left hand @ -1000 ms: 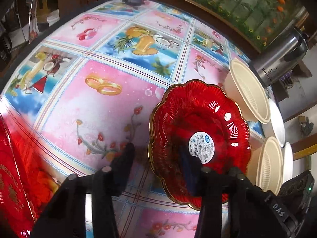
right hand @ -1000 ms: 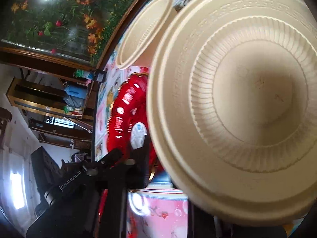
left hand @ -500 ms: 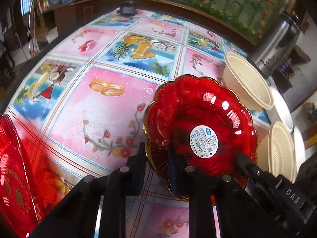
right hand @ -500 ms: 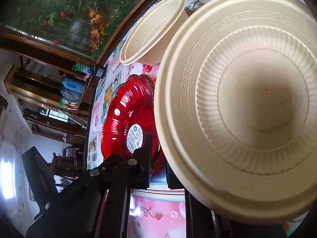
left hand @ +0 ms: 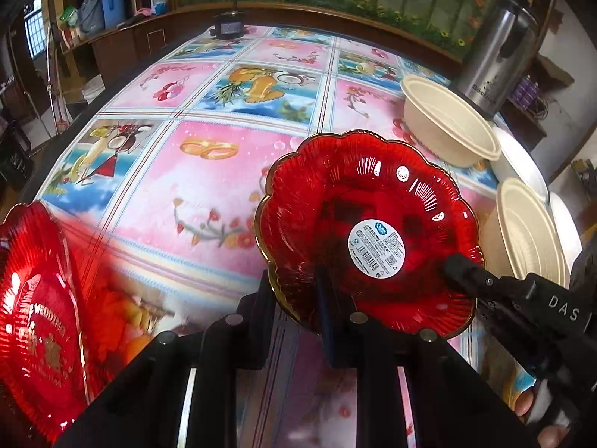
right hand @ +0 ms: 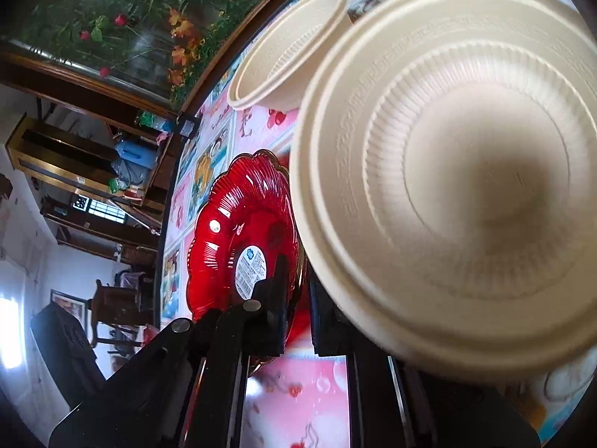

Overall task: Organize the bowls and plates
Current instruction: 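Grasp the small red plate rim with the left gripper and lift it, then carry the small red plate onto the large red plate and lower it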

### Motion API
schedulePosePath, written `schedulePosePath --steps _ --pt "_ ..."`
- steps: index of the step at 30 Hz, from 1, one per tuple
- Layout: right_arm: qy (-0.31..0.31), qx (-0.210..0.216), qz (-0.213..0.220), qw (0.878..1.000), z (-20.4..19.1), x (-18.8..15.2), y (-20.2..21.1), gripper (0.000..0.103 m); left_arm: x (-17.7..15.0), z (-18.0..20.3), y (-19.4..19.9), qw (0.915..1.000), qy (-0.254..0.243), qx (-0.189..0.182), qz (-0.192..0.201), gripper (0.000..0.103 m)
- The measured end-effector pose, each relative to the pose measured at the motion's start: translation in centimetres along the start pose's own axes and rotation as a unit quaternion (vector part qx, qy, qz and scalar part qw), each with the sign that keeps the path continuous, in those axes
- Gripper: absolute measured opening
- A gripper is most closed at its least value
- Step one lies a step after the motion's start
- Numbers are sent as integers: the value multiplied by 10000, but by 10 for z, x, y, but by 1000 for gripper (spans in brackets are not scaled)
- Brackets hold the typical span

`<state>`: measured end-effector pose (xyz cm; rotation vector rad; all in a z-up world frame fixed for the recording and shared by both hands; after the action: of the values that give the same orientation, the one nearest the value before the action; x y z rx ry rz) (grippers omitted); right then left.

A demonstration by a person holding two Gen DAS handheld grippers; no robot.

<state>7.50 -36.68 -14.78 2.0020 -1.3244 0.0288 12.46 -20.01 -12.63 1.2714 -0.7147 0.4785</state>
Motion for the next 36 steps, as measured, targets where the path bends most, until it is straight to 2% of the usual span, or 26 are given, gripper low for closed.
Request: schedulePosePath --steps 10,18,22,29,33,36 --pt "-217 132 -69 9997 14 -35 41 9 -34 0 37 9989 -330 -300 -147 21" --pt "-152 128 -233 9995 25 -65 77 9 -61 -3 69 9977 -526 -418 -117 21" --pt "-66 143 -293 9994 24 -83 96 9 -69 -4 91 9963 -730 -443 33 21" --pt "234 310 -169 9991 -2 -94 123 10 -58 -15 129 9946 -790 -463 492 21" --pt "507 537 -168 9971 -36 -99 122 10 -44 -43 149 9945 -615 -288 803 21" --pt "744 676 -273 9946 -64 -107 107 10 -36 -70 153 9955 -399 -112 848 23"
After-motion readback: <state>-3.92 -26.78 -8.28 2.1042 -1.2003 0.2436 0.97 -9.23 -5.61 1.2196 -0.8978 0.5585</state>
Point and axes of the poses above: each gripper's, at about its wrist camera, not at the fingertips, and y roughly against the way its jaws point, z to its right, x to its top, the point moved 5 cm from there along -y, roughly the way its jaws point, and after that the axes turned 15 degrees about z, right-handed, at the moved point
